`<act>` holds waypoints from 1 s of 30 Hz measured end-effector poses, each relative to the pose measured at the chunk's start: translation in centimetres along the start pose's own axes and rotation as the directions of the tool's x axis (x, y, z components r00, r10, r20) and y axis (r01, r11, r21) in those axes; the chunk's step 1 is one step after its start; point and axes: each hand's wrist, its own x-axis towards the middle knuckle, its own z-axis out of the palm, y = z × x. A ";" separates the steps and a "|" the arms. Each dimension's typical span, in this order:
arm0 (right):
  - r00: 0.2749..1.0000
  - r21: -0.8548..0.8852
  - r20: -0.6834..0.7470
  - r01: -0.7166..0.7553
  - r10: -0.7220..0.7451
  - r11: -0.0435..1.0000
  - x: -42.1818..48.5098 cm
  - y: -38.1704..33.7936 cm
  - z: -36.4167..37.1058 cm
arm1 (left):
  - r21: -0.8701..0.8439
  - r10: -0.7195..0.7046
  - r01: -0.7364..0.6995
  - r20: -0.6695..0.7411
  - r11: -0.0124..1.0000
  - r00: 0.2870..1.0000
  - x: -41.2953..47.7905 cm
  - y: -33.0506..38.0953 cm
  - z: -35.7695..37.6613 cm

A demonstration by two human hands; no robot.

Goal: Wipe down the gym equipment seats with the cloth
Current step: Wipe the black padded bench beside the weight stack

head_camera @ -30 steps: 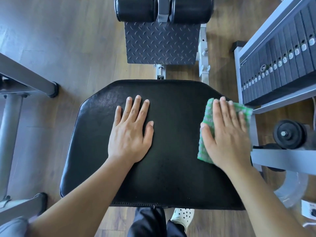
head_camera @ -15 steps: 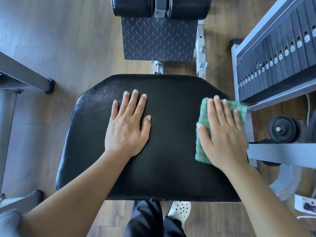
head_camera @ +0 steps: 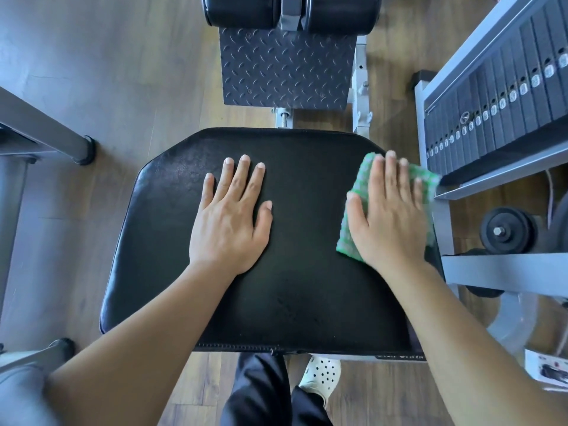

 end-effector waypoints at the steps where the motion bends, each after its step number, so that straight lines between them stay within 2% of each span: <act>1: 1.000 0.002 0.014 0.015 -0.015 1.000 1.2 -0.7 0.1 | 0.001 -0.001 0.001 -0.001 1.000 1.000 0.0 0.0 0.0; 4: 0.983 0.008 0.058 0.172 -0.172 0.985 2.0 -2.2 0.4 | -0.004 -0.001 0.001 -0.004 1.000 1.000 0.0 0.0 0.0; 7: 0.946 0.006 0.043 0.321 -0.321 0.947 -0.7 -1.8 0.4 | -0.010 -0.003 0.003 -0.004 1.000 1.000 0.0 0.0 0.0; 9: 0.955 0.008 0.039 0.294 -0.294 0.956 -1.6 -0.8 0.3 | -0.010 0.003 -0.003 -0.008 1.000 1.000 0.0 0.0 0.0; 14: 0.998 -0.024 0.031 0.053 -0.052 0.998 2.7 -1.0 0.5 | -0.013 -0.001 0.001 -0.010 1.000 1.000 0.0 -0.2 0.1; 16: 0.996 -0.014 0.054 0.072 -0.071 0.997 4.5 -1.9 0.5 | -0.014 0.001 -0.001 -0.014 1.000 1.000 0.0 -0.1 0.1; 21: 0.931 0.026 0.038 0.363 -0.364 0.932 1.4 -2.7 0.5 | -0.011 0.007 -0.007 -0.013 1.000 1.000 0.0 -0.1 0.1; 22: 0.935 0.026 0.035 0.352 -0.353 0.936 0.4 -2.2 0.4 | -0.010 0.007 -0.007 -0.013 1.000 1.000 0.0 -0.1 0.1; 24: 0.973 0.019 0.026 0.230 -0.230 0.973 0.2 -1.0 0.2 | -0.011 0.008 -0.008 -0.014 1.000 1.000 0.0 -0.1 0.0; 27: 0.995 -0.010 0.023 0.093 -0.092 0.996 3.6 -1.1 0.3 | -0.015 0.010 -0.010 -0.017 1.000 1.000 0.0 -0.2 0.1; 30: 0.982 0.015 0.061 0.181 -0.182 0.983 6.5 -3.1 0.6 | -0.026 0.008 -0.009 -0.026 1.000 1.000 0.0 -0.2 0.1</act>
